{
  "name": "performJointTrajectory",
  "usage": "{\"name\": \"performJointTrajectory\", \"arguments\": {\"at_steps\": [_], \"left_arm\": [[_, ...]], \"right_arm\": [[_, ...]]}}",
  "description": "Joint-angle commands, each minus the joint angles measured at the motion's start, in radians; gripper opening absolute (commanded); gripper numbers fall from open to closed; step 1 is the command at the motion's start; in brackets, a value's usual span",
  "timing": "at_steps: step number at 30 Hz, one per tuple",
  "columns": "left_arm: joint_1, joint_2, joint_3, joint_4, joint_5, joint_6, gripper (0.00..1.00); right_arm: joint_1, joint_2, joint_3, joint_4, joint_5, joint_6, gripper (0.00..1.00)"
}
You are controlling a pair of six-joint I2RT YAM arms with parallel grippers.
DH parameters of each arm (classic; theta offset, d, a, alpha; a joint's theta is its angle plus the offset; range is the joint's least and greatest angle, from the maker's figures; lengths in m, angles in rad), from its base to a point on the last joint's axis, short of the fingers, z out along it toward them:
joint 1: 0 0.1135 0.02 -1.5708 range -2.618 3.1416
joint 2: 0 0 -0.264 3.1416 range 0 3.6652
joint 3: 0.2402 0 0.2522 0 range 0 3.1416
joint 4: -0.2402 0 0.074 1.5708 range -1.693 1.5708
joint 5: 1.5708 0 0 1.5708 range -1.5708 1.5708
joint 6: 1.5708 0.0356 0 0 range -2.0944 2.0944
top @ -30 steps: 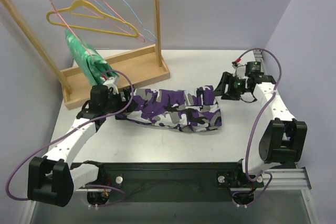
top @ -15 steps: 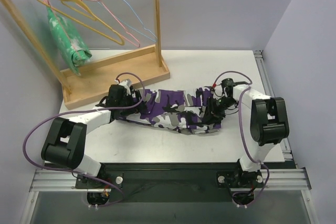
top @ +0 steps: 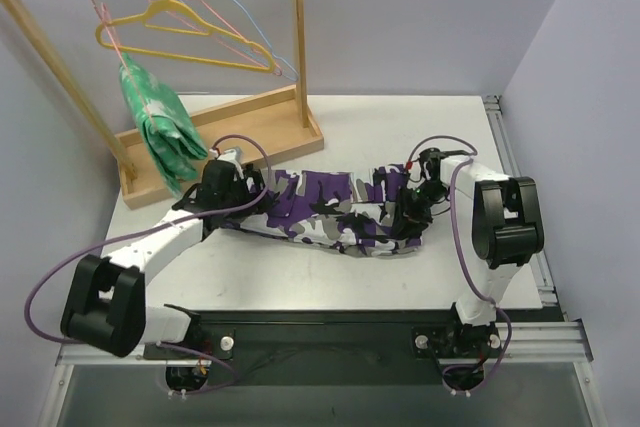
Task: Place the trousers on the hanger
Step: Fold the trousers at the center of the board, then pick up the hanger from the clothesline.
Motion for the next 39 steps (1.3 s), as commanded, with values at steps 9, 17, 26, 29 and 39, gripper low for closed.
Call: {"name": "performJointTrajectory", "arguments": {"at_steps": [9, 17, 26, 29, 39], "left_arm": [[-0.217, -0.241, 0.283, -0.395, -0.205, 0.072, 0.95], [-0.214, -0.118, 0.576, -0.478, -0.364, -0.025, 0.93], [0.005, 0.083, 0.971, -0.521, -0.220, 0.120, 0.95], [0.055, 0.119, 1.088, -0.504, -0.194, 0.170, 0.97], [0.207, 0.368, 1.671, -0.708, -0.131, 0.134, 0.92]], "right_arm": [[0.002, -0.020, 0.173, -0.068, 0.024, -0.032, 0.63], [0.000, 0.002, 0.222, -0.054, 0.020, -0.047, 0.67], [0.000, 0.017, 0.227, -0.028, 0.004, -0.038, 0.67], [0.002, 0.021, 0.229, -0.025, 0.001, -0.038, 0.67], [0.002, 0.038, 0.225, -0.019, -0.028, -0.033, 0.67]]}}
